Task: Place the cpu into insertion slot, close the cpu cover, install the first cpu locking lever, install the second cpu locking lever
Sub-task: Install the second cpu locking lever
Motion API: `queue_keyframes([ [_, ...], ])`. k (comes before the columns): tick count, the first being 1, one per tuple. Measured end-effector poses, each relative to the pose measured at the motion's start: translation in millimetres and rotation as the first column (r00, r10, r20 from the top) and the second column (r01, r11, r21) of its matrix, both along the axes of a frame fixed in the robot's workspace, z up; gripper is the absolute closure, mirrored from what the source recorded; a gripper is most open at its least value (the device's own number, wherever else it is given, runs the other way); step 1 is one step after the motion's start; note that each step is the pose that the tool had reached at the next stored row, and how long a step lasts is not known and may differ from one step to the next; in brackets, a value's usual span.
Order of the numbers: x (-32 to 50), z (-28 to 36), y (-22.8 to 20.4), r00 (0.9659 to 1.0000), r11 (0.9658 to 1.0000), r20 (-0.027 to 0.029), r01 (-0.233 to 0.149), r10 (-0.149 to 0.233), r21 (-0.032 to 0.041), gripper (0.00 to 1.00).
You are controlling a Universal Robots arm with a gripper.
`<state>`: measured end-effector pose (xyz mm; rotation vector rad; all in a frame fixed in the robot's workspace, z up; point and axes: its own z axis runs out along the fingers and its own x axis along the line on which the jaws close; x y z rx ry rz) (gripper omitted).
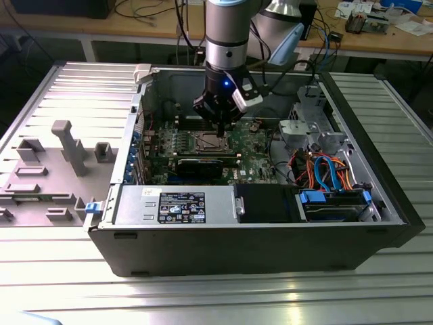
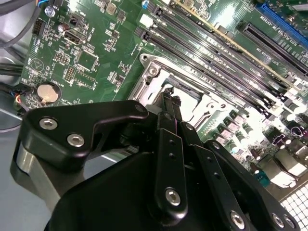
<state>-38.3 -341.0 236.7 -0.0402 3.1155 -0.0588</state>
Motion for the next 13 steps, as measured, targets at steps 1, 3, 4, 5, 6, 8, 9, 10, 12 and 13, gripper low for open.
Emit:
queue_keyframes([
  [1,0.0,0.1,-0.6,1.0000,1.0000,-0.0001,0.000,0.000,-0.0003,0.89],
  [3,0.0,0.1,-2.4,1.0000,1.0000,-0.0001,0.000,0.000,-0.0003,0.89],
  [4,0.0,0.1,-3.1,1.0000,1.0000,-0.0001,0.000,0.000,-0.0003,0.89],
  [5,0.0,0.1,-3.7,1.0000,1.0000,-0.0001,0.000,0.000,-0.0004,0.89],
  [6,0.0,0.1,-4.9,1.0000,1.0000,-0.0001,0.000,0.000,-0.0003,0.89],
  [8,0.0,0.1,-8.1,1.0000,1.0000,-0.0001,0.000,0.000,-0.0002,0.89],
  [9,0.0,0.0,-9.1,1.0000,1.0000,-0.0001,0.000,0.000,-0.0002,0.89],
  [10,-0.1,0.0,-10.9,1.0000,1.0000,-0.0001,0.000,0.000,-0.0002,0.89],
  [12,0.0,0.0,-10.9,1.0000,1.0000,-0.0001,0.000,0.000,-0.0002,0.89],
  [13,0.0,0.0,-11.0,1.0000,1.0000,-0.0001,0.000,0.000,-0.0002,0.89],
])
